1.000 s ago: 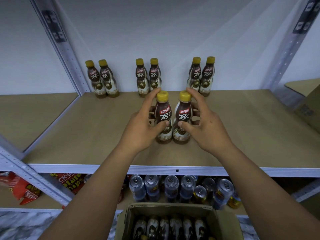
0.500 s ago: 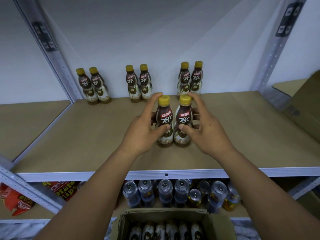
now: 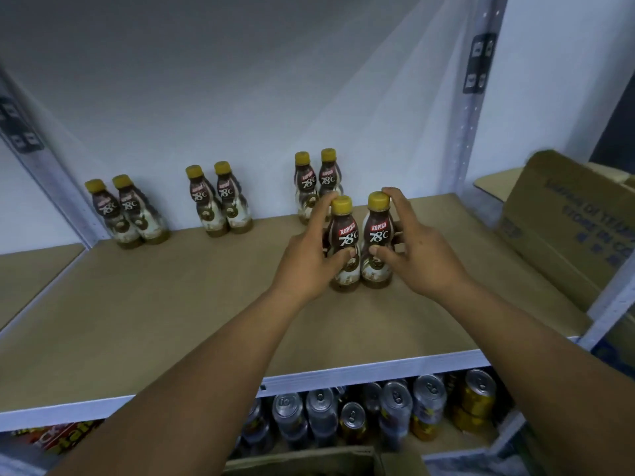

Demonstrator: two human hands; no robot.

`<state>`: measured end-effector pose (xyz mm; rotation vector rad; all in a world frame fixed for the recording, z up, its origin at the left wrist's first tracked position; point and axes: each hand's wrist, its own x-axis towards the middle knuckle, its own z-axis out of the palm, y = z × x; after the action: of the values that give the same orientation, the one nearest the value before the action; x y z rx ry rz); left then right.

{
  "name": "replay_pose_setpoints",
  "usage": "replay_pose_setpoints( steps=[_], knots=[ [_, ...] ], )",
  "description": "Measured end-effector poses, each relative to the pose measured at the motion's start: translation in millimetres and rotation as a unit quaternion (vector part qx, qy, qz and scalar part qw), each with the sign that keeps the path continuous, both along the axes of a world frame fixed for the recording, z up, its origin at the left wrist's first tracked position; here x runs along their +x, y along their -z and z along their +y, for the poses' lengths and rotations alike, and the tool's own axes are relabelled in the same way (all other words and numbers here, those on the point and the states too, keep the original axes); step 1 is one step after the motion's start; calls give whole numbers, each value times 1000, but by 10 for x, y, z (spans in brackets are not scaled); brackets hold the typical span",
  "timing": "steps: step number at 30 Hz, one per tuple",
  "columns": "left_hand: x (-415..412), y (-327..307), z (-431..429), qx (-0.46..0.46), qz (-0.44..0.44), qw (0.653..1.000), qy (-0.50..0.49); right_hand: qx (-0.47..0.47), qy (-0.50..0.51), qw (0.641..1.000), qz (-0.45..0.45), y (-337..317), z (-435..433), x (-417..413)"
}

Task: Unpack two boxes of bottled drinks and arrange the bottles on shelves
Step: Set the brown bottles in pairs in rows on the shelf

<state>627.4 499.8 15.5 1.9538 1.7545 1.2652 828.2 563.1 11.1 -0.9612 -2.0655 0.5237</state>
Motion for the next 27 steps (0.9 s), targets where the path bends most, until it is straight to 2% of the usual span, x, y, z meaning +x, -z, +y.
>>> replay_pose_setpoints(
  steps=[10, 27],
  knots=[
    [507, 14, 913, 9, 3, 1000, 20, 2, 17, 1000, -18, -20, 822, 493],
    [615, 40, 2030, 13, 18, 1000, -5, 8, 38, 999, -30, -40, 1864, 523]
  ],
)
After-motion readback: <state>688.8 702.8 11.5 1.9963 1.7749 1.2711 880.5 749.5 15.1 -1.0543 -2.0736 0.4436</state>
